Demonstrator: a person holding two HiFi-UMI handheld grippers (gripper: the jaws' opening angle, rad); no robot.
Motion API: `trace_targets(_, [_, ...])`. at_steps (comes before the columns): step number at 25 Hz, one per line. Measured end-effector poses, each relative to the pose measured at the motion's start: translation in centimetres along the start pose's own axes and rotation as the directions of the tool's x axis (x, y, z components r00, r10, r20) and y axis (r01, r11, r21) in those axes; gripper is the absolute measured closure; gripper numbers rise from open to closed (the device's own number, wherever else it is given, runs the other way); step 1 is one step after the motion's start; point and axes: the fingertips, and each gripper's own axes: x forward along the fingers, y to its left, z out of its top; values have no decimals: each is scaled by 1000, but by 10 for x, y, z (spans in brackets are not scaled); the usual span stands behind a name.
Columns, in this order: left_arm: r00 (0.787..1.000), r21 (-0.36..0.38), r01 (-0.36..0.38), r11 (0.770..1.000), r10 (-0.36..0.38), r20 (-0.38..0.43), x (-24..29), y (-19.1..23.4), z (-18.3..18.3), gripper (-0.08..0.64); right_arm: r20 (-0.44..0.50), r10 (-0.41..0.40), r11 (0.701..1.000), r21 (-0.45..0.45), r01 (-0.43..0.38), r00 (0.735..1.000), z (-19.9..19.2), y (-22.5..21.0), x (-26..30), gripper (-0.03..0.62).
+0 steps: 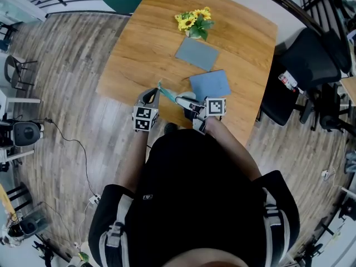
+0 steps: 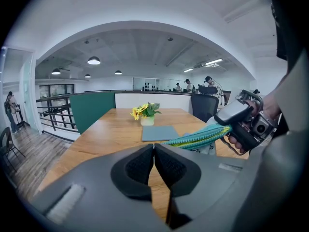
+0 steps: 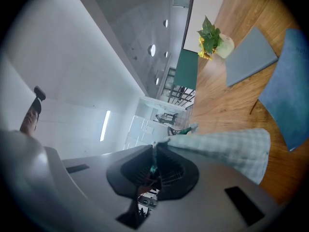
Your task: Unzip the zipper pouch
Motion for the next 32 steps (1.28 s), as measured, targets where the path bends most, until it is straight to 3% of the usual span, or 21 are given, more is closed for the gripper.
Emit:
trace_targets(13, [999, -26, -51, 998, 51, -10, -10, 15, -9, 552, -21, 21, 1000, -6, -21, 1000, -8, 8, -7, 563])
trace_targets(23, [999, -16, -47, 999, 46, -23, -9, 13, -12, 552, 8, -24, 1000, 15, 24, 1000, -6, -5, -25, 563])
trace_targets(28, [998, -23, -66, 998, 65, -24, -11, 19, -13, 554, 14, 13, 1000, -10, -13, 1000, -4, 3, -26, 563])
trace_targets(32, [998, -6, -61, 998, 61, -31, -13, 17, -14, 551, 12, -20, 1000, 12, 20, 1000, -8, -3, -32, 563])
